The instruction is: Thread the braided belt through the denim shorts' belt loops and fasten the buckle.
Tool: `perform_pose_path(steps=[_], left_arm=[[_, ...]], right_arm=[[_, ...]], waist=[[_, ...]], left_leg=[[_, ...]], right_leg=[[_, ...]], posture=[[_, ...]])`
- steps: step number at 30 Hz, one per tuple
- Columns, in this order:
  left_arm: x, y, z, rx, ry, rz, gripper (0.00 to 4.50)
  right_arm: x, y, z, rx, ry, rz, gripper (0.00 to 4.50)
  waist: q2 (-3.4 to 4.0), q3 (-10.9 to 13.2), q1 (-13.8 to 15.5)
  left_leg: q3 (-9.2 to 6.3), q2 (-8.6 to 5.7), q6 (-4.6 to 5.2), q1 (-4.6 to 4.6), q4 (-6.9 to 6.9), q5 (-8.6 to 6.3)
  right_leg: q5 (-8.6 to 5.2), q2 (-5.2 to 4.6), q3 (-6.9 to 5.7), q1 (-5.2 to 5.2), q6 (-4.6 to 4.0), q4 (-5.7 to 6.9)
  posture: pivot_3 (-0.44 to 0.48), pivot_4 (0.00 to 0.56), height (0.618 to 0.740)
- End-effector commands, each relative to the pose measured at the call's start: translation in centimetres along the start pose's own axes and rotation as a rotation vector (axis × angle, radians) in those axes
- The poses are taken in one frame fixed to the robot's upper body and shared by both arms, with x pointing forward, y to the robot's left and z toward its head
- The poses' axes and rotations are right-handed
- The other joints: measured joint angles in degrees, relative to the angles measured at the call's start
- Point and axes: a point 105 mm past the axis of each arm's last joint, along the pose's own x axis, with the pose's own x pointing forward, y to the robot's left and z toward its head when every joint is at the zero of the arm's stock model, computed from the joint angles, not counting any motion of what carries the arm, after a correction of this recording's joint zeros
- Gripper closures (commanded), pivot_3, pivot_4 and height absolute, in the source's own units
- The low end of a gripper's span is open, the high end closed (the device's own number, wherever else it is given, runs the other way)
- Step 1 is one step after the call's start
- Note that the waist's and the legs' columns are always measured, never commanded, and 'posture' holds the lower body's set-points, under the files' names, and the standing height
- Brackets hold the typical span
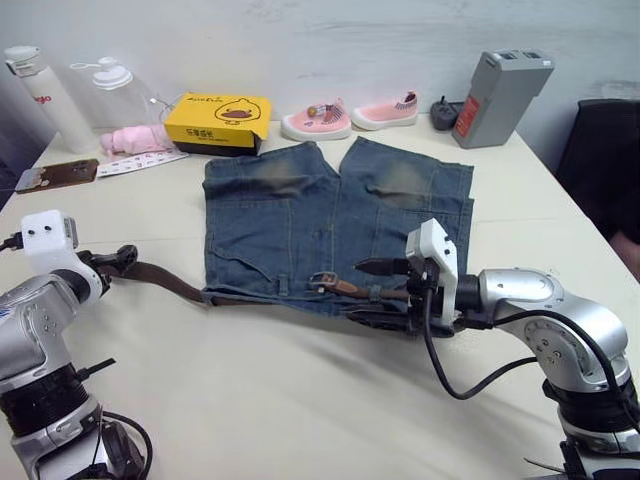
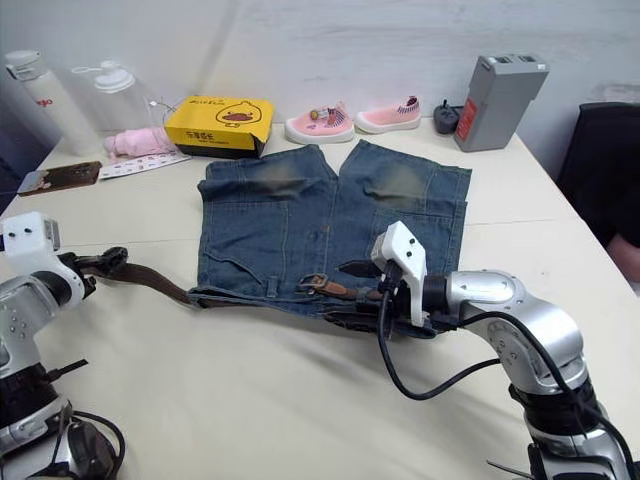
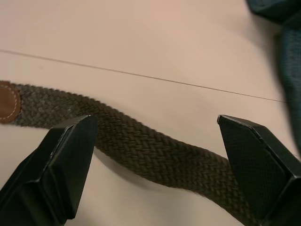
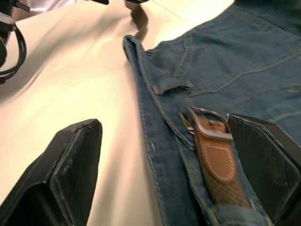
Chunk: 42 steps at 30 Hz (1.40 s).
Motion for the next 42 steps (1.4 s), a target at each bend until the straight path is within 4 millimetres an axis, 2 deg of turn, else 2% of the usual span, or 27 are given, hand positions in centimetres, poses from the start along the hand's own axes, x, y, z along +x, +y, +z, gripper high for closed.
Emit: perform_pose_path(steps=[1, 4, 8, 10, 12, 16, 17, 18, 20, 23, 24, 26, 29, 30, 32, 35, 38, 40, 42], left_arm=[[1.0, 1.4, -0.1, -0.102, 0.002, 0.06, 0.03], [1.8, 1.5, -1.7, -0.128, 0.051, 0.098, 0.03], [2.2, 1.4, -2.7, -0.133, 0.068, 0.11, 0.03], [2.3, 1.3, -3.0, -0.119, 0.069, 0.107, 0.59], [2.4, 1.2, -3.0, -0.104, 0.061, 0.101, 1.35], [2.6, 1.1, -2.6, -0.066, 0.039, 0.093, 3.18], [2.6, 1.0, -2.5, -0.063, 0.035, 0.091, 3.75], [2.7, 0.5, -2.0, -0.044, 0.008, 0.066, 4.12], [2.8, -0.2, -1.4, -0.018, -0.024, 0.036, 4.12], [1.9, -3.7, 3.1, 0.127, -0.288, -0.107, 4.12], [1.4, -4.9, 4.2, 0.2, -0.357, -0.153, 4.12], [0.4, -7.8, 5.0, 0.438, -0.459, -0.256, 4.12], [-1.9, -12.7, 3.9, 0.787, -0.564, -0.487, 4.12], [-2.5, -13.8, 3.3, 0.865, -0.58, -0.549, 4.12], [-4.6, -16.1, 1.0, 1.058, -0.579, -0.763, 4.12], [-6.1, -17.1, -0.4, 1.112, -0.566, -0.915, 4.12], [-6.3, -17.0, -1.6, 1.196, -0.534, -0.992, 4.12], [-6.3, -17.0, -2.2, 1.248, -0.523, -1.018, 4.12], [-6.4, -17.2, -2.4, 1.238, -0.522, -1.043, 4.12]], right_arm=[[0.4, 0.7, 0.7, -0.078, -0.014, -0.012, 0.0], [0.3, 0.7, 0.6, -0.075, -0.018, -0.026, 0.0], [0.4, 0.8, 0.8, -0.071, -0.03, -0.04, 0.0], [0.4, 0.7, 1.0, -0.068, -0.043, -0.043, 0.0], [0.4, 0.6, 1.2, -0.066, -0.051, -0.051, 0.0], [0.3, 0.2, 1.4, -0.067, -0.06, -0.07, 0.0], [0.3, 0.2, 1.4, -0.067, -0.06, -0.072, 0.0], [0.3, 0.1, 1.4, -0.067, -0.06, -0.077, 0.0], [0.3, -0.1, 1.3, -0.065, -0.06, -0.083, 0.0], [0.2, -0.2, 1.4, -0.064, -0.067, -0.098, 0.0], [0.1, -0.3, 1.4, -0.068, -0.068, -0.109, 0.0], [-0.1, -0.5, 1.5, -0.076, -0.064, -0.128, 0.0], [-0.2, -0.9, 1.7, -0.091, -0.059, -0.149, 0.0], [-0.3, -1.1, 1.7, -0.097, -0.058, -0.154, 0.0], [0.3, -2.4, 2.2, -0.18, -0.036, -0.224, 0.0], [1.4, -4.0, 2.8, -0.368, 0.011, -0.332, 0.0], [3.8, -3.3, 3.9, -0.638, 0.002, -0.351, 0.0], [5.2, -2.5, 3.8, -0.812, 0.005, -0.342, 0.0], [6.1, -1.7, 3.2, -0.873, -0.002, -0.319, 0.0]], waist=[[-0.01, 0.0, -0.05], [-0.03, 0.01, -0.02], [-0.08, -0.01, 0.08], [-0.07, 0.0, 0.02], [-0.06, 0.0, 0.06], [-0.06, 0.0, 0.42], [-0.06, 0.0, 0.56], [-0.07, 0.0, 0.77], [-0.08, 0.01, 1.36], [-0.12, 0.03, 1.64], [-0.18, 0.06, 1.74], [-0.21, 0.08, 1.63], [-0.14, 0.11, 1.37], [-0.13, 0.12, 1.36], [-0.08, 0.14, 1.28], [0.06, 0.2, 1.03], [0.09, 0.23, 0.13], [0.1, 0.23, -0.07], [0.09, 0.22, -0.14]], left_leg=[[0.0, 0.02, -0.01, 0.0, 0.0, -0.01], [-0.03, 0.09, -0.05, 0.0, -0.01, -0.01], [-0.01, 0.06, -0.06, 0.03, 0.0, -0.01], [0.0, 0.07, -0.08, 0.04, 0.0, 0.0], [0.01, 0.1, -0.09, 0.06, 0.0, 0.0], [0.0, 0.06, -0.1, 0.05, 0.01, 0.01], [0.0, 0.01, -0.1, 0.05, 0.02, 0.01], [0.0, -0.01, -0.09, 0.04, 0.02, 0.01], [0.0, -0.02, -0.09, 0.01, 0.06, 0.01], [-0.01, -0.02, -0.09, -0.03, 0.08, 0.01], [-0.02, -0.02, -0.09, -0.06, 0.09, 0.01], [-0.03, 0.0, -0.09, -0.15, 0.18, 0.0], [0.06, 0.0, -0.07, -0.14, 0.16, -0.01], [0.12, 0.05, -0.06, -0.12, 0.15, -0.03], [0.19, 0.07, -0.03, -0.12, 0.14, -0.06], [0.23, 0.11, -0.03, -0.12, 0.13, -0.07], [0.22, 0.15, -0.03, -0.1, 0.09, -0.05], [0.18, 0.18, -0.03, -0.09, 0.03, -0.05], [0.2, 0.12, 0.0, -0.1, 0.02, -0.06]], right_leg=[[0.0, -0.02, 0.0, 0.0, 0.0, 0.0], [0.0, -0.01, -0.03, -0.02, 0.0, 0.01], [0.01, -0.02, -0.01, 0.01, 0.01, 0.04], [0.01, -0.02, -0.01, 0.0, 0.01, 0.07], [0.01, -0.02, 0.0, -0.01, 0.01, 0.1], [0.0, -0.01, -0.01, -0.01, 0.01, 0.12], [0.0, 0.0, -0.01, 0.0, 0.01, 0.12], [0.0, 0.0, -0.01, 0.0, 0.01, 0.12], [0.0, 0.0, -0.01, 0.0, 0.01, 0.12], [0.0, 0.01, -0.02, -0.02, 0.01, 0.11], [0.0, 0.01, -0.04, -0.03, 0.01, 0.12], [0.0, -0.02, -0.04, -0.06, 0.01, 0.1], [0.01, -0.06, -0.01, -0.08, 0.0, 0.08], [0.0, -0.13, 0.0, -0.08, 0.0, 0.06], [0.0, -0.15, 0.0, -0.11, -0.01, 0.06], [0.0, -0.15, -0.01, -0.13, -0.01, 0.02], [0.0, -0.14, -0.03, -0.16, -0.01, 0.06], [0.0, -0.15, -0.04, -0.18, 0.01, 0.08], [0.0, -0.14, -0.04, -0.23, 0.0, 0.13]], posture=[[0.0, 0.15, 0.624], [0.0, 0.15, 0.624], [0.0, 0.15, 0.624], [0.0, 0.15, 0.624], [0.0, 0.15, 0.624], [0.0, 0.15, 0.624], [0.0, 0.15, 0.624], [0.0, 0.15, 0.624], [0.0, 0.15, 0.624], [0.0, 0.15, 0.624], [0.0, 0.15, 0.624], [0.0, 0.15, 0.624], [0.0, 0.15, 0.624], [0.0, 0.15, 0.624], [0.0, 0.15, 0.624], [0.0, 0.15, 0.624], [0.0, 0.15, 0.624], [0.0, 0.15, 0.624], [0.0, 0.15, 0.624]])
